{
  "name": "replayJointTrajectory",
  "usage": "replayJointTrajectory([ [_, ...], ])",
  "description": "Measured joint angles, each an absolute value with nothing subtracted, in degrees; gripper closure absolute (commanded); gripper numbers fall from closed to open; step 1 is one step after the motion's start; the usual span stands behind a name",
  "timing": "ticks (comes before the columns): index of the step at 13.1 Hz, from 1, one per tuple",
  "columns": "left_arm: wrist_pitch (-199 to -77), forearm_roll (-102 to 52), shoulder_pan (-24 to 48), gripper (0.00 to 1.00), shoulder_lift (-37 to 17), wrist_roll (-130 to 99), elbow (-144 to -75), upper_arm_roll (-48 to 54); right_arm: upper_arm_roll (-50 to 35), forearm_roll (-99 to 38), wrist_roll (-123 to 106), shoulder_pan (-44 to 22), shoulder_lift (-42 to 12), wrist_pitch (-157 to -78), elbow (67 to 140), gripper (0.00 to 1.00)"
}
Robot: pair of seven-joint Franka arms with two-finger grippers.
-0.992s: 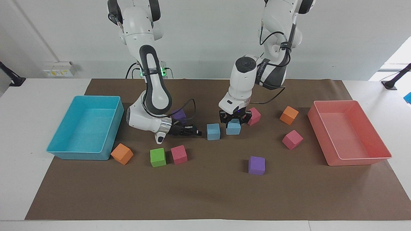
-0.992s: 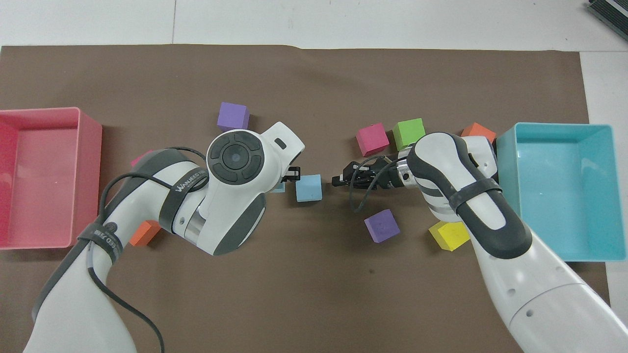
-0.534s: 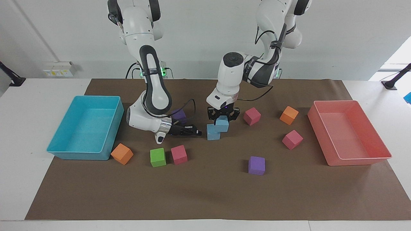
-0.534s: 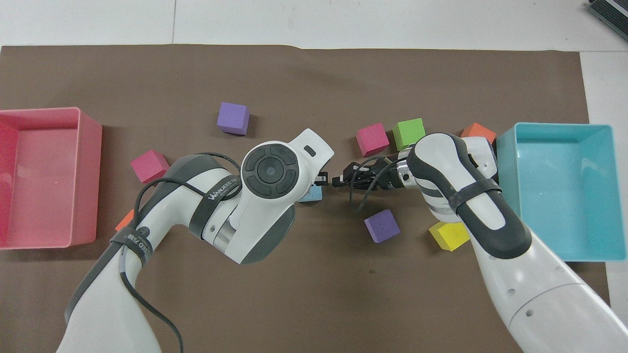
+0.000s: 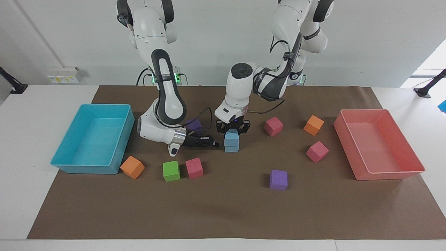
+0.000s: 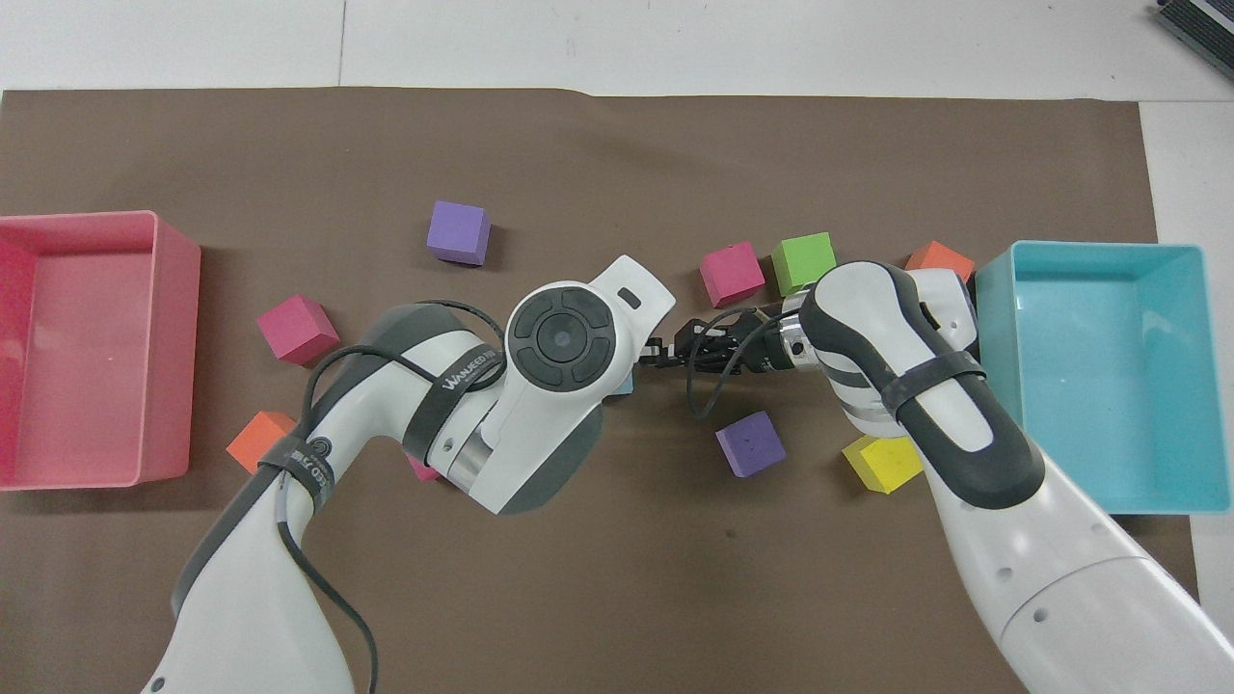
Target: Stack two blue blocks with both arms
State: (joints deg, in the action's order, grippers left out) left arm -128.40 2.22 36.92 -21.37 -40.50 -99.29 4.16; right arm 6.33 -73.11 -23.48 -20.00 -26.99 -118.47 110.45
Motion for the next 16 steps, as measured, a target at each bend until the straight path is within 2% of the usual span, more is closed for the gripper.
replayJointTrajectory([
  [16,-125.18,2.22,37.78,0.85,-21.35,-42.77,-98.64,4.04,6.34,-73.12,-23.48,-20.0,-26.99,-118.47,110.46,1.0],
])
